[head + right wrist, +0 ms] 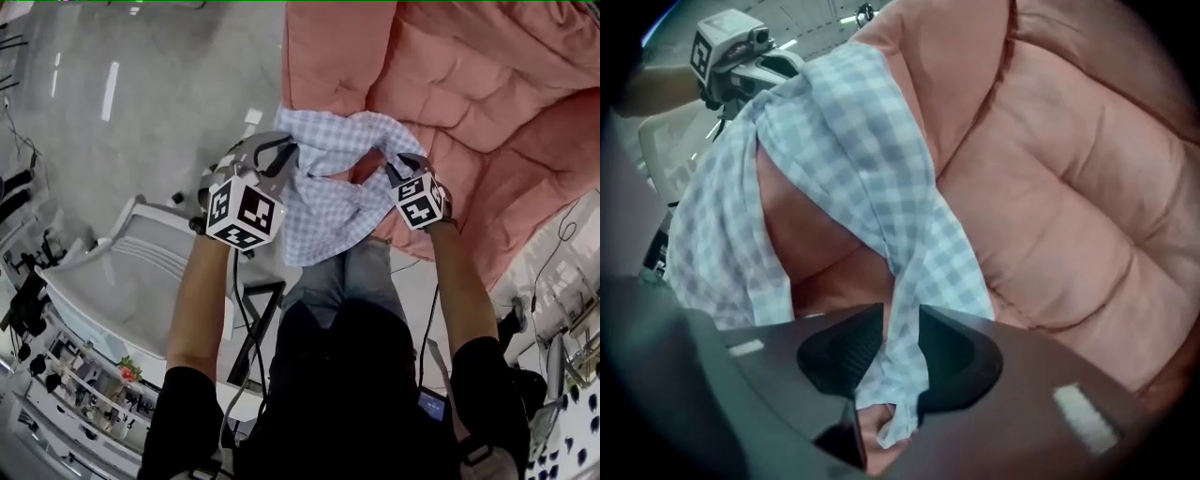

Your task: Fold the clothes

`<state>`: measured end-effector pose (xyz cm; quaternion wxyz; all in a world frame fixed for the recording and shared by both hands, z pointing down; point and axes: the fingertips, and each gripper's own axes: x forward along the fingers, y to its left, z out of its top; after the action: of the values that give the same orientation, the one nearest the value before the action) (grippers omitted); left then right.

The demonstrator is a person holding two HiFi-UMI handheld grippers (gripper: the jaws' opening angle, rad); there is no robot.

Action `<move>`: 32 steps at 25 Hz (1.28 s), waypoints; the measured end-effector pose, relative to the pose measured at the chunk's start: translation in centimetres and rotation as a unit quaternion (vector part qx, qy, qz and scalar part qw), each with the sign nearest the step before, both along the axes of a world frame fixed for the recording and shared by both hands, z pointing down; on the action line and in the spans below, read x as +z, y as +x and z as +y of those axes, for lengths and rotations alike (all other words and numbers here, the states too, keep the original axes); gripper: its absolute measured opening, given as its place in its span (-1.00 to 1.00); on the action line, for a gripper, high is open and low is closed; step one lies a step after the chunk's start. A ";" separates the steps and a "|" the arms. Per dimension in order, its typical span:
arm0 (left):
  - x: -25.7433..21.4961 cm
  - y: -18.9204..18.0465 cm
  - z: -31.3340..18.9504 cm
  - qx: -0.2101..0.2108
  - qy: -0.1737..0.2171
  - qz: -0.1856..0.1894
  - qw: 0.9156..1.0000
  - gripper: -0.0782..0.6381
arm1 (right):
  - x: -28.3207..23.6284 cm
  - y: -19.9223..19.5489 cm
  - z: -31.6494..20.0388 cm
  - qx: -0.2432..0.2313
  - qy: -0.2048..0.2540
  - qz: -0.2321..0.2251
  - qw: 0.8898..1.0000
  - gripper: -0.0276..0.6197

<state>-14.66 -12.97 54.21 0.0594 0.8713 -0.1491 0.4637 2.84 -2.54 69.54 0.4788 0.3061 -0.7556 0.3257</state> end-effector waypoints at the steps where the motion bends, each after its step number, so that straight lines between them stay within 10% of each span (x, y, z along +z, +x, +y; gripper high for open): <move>1: 0.0 0.2 0.0 0.001 0.000 0.001 1.000 -0.59 | 0.5 0.1 0.0 -0.001 -0.004 0.002 1.000 -0.53; 10: 0.5 -0.7 0.2 -0.008 -0.013 0.010 1.000 -0.59 | 3.2 -0.3 1.0 -0.012 -0.033 0.018 0.999 -0.82; 32: -5.5 2.0 -2.9 0.039 0.014 -0.006 0.999 -0.52 | -14.0 14.4 -9.1 0.017 0.154 0.118 0.981 -0.90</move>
<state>-12.67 -15.92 48.70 0.0278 0.8746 -0.1215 0.4686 17.20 -11.69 55.56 0.5057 0.4256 -0.7298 0.1750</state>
